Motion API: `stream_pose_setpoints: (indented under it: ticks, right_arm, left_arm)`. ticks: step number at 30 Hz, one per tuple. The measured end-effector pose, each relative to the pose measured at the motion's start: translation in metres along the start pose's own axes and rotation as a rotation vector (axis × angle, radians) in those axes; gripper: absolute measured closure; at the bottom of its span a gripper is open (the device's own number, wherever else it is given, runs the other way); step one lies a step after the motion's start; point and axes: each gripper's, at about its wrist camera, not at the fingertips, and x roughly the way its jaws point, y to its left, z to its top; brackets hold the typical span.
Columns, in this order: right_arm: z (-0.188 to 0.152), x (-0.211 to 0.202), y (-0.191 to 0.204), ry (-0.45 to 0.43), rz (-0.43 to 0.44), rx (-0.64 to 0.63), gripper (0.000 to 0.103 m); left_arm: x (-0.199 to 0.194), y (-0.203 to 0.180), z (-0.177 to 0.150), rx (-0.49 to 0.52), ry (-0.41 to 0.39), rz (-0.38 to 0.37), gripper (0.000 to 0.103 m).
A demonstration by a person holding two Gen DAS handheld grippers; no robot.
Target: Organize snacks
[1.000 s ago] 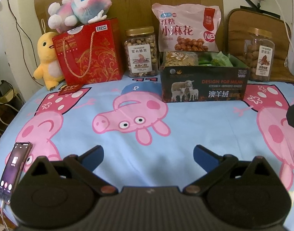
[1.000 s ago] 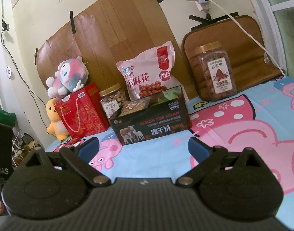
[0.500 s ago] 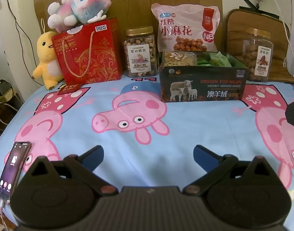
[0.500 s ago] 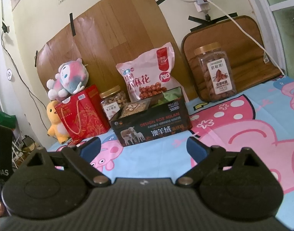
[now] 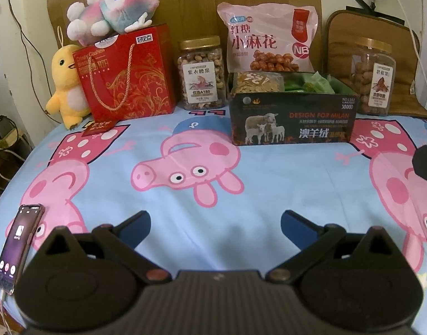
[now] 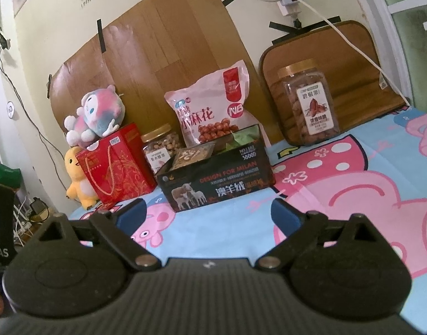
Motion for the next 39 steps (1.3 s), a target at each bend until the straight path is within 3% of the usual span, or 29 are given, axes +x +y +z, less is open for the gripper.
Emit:
stream_pose_setpoints:
  ticks: [39]
  right_arm:
    - [-0.0054,-0.0022,-0.0040,-0.010,-0.011,0.048,0.002]
  left_arm:
    - [0.0058,0.0015,-0.0049,-0.011,0.018,0.024,0.000]
